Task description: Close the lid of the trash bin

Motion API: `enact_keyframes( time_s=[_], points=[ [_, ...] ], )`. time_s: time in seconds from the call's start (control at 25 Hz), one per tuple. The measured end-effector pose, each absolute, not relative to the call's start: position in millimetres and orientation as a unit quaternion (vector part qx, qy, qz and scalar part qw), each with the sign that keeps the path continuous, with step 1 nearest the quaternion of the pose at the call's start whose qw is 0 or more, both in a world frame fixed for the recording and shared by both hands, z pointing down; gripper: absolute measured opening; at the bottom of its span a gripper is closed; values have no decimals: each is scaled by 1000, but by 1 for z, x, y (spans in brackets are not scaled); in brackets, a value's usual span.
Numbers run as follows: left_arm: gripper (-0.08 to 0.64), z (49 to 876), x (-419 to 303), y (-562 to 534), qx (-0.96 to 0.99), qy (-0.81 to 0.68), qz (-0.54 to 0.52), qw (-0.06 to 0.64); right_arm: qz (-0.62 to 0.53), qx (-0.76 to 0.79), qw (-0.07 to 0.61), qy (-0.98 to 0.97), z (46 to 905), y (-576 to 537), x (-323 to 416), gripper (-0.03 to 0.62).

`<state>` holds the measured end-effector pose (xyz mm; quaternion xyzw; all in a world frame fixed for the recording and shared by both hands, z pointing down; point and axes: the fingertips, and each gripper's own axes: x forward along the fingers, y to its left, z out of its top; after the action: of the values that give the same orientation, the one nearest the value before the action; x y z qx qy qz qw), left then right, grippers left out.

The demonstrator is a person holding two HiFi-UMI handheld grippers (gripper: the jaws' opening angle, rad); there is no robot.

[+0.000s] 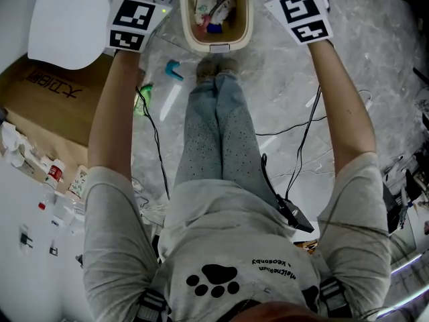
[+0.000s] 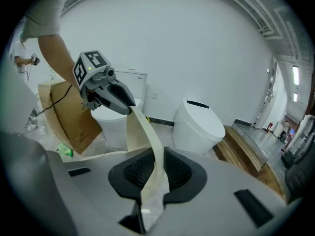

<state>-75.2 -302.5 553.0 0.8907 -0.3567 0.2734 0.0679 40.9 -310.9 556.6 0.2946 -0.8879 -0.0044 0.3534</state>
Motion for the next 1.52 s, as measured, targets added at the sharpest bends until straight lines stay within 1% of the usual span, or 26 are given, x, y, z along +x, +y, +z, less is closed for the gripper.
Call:
enact_keyframes(
  time_s=[0.36, 0.76, 1.52],
  points=[
    [80, 553, -73, -271, 892, -340, 294, 40, -26, 276, 370, -887, 558, -277, 42, 80],
    [80, 561, -69, -228, 891, -333, 307, 27, -38, 261, 383, -885, 569, -234, 44, 89],
    [87, 588, -65, -176, 882, -327, 338, 18, -69, 239, 400, -882, 591, -184, 48, 109]
  ],
)
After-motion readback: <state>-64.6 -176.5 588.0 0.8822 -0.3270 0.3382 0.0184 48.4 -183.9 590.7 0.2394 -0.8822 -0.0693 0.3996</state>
